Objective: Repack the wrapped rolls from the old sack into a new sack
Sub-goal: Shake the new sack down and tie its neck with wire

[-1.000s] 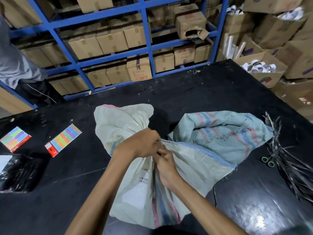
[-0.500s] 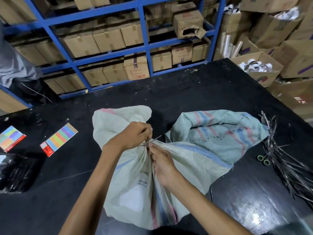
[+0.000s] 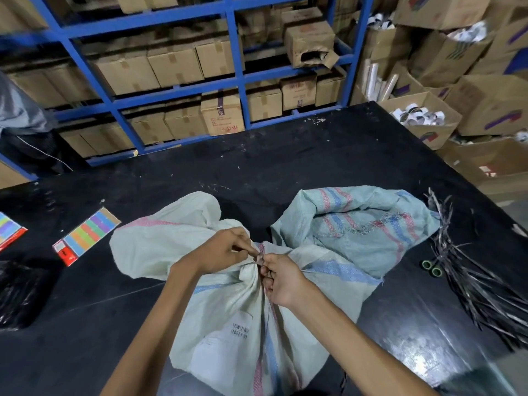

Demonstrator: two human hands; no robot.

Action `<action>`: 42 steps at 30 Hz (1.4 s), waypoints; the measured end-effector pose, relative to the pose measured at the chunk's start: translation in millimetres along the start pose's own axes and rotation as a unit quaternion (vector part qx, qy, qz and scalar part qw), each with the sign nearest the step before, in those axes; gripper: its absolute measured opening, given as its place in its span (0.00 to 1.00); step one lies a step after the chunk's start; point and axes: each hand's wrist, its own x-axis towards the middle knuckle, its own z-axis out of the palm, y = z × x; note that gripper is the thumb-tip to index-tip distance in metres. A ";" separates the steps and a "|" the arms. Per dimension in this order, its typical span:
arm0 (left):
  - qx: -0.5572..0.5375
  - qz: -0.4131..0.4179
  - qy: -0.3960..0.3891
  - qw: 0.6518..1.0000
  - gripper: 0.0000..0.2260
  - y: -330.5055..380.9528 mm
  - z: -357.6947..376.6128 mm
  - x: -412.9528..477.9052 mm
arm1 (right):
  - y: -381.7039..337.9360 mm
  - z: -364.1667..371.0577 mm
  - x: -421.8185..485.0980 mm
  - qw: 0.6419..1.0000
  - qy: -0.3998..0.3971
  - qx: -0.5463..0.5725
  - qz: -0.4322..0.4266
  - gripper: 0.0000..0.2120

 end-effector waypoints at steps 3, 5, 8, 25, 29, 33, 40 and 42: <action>0.006 0.006 -0.012 1.000 0.11 -0.7 9.0 2.4 | -2.0 -5.4 1.1 1.000 0.007 0.003 0.025 0.12; -0.008 0.006 -0.019 1.000 0.09 -2.4 14.0 3.9 | -3.6 -8.5 -1.1 0.999 0.005 -0.020 0.049 0.12; 0.022 0.011 -0.010 1.000 0.12 -2.8 20.6 7.3 | -4.9 -13.4 -2.7 0.997 -0.011 -0.040 0.068 0.13; -0.031 0.044 0.083 0.995 0.05 -16.5 41.4 -1.3 | -5.1 -40.2 -3.5 0.984 -0.088 -0.133 0.078 0.08; -0.049 0.033 0.076 0.995 0.08 -20.7 44.4 -4.7 | -5.9 -46.3 -1.5 0.979 -0.122 -0.162 0.019 0.19; -0.067 0.018 0.073 0.995 0.09 -22.2 48.9 -6.7 | 2.6 -49.0 1.2 0.977 -0.110 -0.177 -0.036 0.21; -0.070 -0.002 0.054 0.996 0.09 -19.4 54.4 -8.4 | 5.9 -59.7 2.9 0.946 -0.141 -0.278 -0.092 0.18; -0.065 -0.001 0.049 0.997 0.08 -18.6 56.5 -8.4 | 1.4 -61.3 1.3 0.938 -0.162 -0.296 -0.080 0.15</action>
